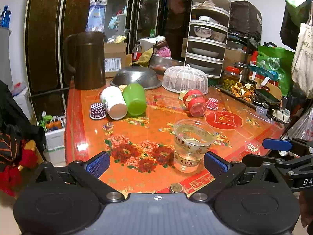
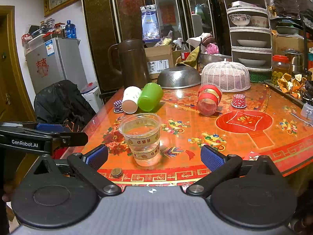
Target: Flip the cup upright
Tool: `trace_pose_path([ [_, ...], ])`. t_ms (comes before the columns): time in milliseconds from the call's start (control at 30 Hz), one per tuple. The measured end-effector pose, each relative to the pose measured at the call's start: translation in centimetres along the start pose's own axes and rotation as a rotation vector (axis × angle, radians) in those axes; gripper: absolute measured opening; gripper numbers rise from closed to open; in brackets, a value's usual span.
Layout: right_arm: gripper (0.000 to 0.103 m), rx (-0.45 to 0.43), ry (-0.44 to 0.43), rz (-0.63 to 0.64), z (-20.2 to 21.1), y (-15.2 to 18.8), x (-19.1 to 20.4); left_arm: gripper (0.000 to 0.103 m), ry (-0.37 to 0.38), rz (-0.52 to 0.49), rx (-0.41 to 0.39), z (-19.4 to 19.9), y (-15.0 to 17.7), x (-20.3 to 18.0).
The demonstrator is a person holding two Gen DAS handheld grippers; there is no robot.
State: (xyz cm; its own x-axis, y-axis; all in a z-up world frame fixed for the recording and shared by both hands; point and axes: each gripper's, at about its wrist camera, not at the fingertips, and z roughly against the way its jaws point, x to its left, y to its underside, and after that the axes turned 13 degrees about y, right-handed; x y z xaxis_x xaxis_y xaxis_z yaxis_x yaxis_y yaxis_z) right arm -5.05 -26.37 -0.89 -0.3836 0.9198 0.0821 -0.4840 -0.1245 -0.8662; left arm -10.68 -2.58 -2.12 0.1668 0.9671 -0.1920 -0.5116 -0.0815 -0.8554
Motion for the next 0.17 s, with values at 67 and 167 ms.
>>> trace_pose_path([
  [67,0.102,0.0,-0.002,0.0,-0.06,0.01,-0.02,0.103,-0.007,-0.011,-0.009,0.1,0.0,-0.15],
  [167,0.102,-0.008,-0.013,-0.002,-0.29,0.19,0.09,0.103,-0.022,-0.018,-0.038,0.41,-0.02,-0.18],
])
